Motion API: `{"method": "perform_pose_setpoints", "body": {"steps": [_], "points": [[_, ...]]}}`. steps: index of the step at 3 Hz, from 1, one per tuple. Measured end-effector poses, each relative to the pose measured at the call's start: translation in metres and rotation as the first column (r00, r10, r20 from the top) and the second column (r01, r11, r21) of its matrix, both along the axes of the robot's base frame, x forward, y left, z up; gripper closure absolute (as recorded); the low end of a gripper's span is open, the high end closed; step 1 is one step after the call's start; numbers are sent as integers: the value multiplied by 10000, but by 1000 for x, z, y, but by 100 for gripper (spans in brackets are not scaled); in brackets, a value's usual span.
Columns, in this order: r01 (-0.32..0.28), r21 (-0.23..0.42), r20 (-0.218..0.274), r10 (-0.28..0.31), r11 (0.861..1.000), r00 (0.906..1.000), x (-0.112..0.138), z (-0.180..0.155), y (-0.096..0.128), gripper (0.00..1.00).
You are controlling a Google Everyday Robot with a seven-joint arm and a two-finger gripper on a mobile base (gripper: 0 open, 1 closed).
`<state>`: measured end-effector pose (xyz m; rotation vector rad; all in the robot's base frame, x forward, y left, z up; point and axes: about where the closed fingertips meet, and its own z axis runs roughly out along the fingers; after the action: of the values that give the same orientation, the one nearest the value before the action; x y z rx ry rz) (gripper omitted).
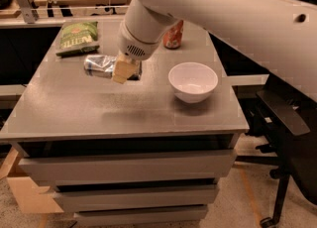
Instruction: Move redbull can near green jalapeno chip bag
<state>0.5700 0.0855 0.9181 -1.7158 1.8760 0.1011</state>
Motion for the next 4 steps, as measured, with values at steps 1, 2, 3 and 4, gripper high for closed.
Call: {"method": "perform_pose_setpoints", "body": {"steps": [1,2,3,4], "points": [[250,40,118,-251,9997,9996,16,0,3,100],[407,78,475,-410,9991,9980,53,1,4,100],[712,96,934,-718,9974,9930,99,4,4,100],[1337,110,1085,-1341,9910,9850,142,-1,1,100]]}}
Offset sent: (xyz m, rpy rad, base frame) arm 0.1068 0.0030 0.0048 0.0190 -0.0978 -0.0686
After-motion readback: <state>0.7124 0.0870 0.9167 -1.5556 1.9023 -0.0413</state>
